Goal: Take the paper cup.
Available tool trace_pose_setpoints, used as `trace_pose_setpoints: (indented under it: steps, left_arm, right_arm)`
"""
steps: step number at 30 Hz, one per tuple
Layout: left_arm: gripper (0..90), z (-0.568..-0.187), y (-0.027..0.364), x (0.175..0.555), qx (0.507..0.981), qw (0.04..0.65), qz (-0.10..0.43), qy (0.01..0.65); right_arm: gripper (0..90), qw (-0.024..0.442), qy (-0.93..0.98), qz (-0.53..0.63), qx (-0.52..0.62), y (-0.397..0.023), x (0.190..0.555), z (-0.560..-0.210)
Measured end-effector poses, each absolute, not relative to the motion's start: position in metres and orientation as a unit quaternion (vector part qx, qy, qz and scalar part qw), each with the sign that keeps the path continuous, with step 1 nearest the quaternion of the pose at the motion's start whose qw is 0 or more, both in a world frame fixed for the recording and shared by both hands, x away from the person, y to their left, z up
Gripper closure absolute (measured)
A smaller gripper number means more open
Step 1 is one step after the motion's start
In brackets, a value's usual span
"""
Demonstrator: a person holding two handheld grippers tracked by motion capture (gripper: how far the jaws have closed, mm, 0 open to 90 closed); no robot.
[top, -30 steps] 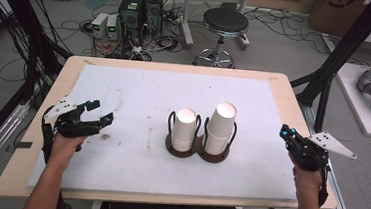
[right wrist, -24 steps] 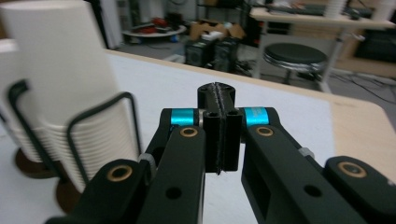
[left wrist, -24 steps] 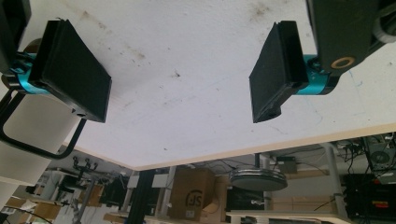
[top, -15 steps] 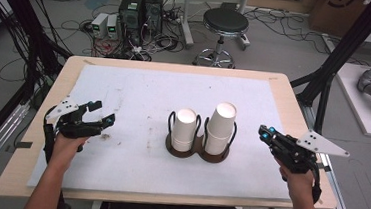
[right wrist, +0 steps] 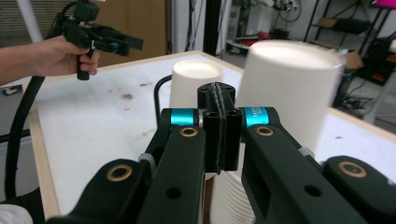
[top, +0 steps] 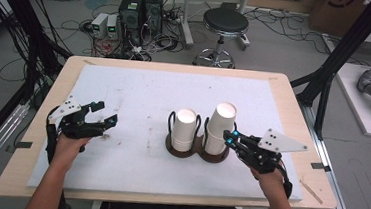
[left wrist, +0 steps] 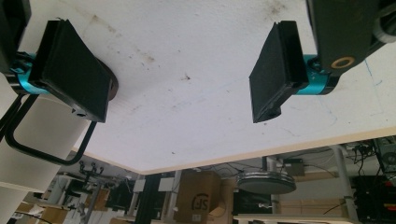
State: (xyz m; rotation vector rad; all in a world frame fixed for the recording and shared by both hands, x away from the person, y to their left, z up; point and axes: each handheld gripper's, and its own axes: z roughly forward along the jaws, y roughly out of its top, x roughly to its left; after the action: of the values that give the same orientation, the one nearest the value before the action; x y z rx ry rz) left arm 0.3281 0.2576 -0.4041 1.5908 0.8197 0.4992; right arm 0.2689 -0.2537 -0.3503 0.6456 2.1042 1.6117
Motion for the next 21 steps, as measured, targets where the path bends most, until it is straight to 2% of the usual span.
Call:
trace_pose_setpoints:
  steps: [7,15,21]
  left_arm:
    - [20.9,-0.404,0.256,0.328,0.687,0.598,0.214,0.352]
    - [20.9,-0.404,0.256,0.328,0.688,0.597,0.216,0.353]
    - [20.9,-0.405,0.255,0.329,0.688,0.596,0.216,0.352]
  right_arm:
    - [90.0,0.181,0.771,0.567,0.226,-0.232,0.275,-0.361]
    - [90.0,0.199,0.766,0.560,0.244,-0.214,0.273,-0.374]
    - [88.6,0.184,0.781,0.538,0.260,-0.197,0.275,-0.387]
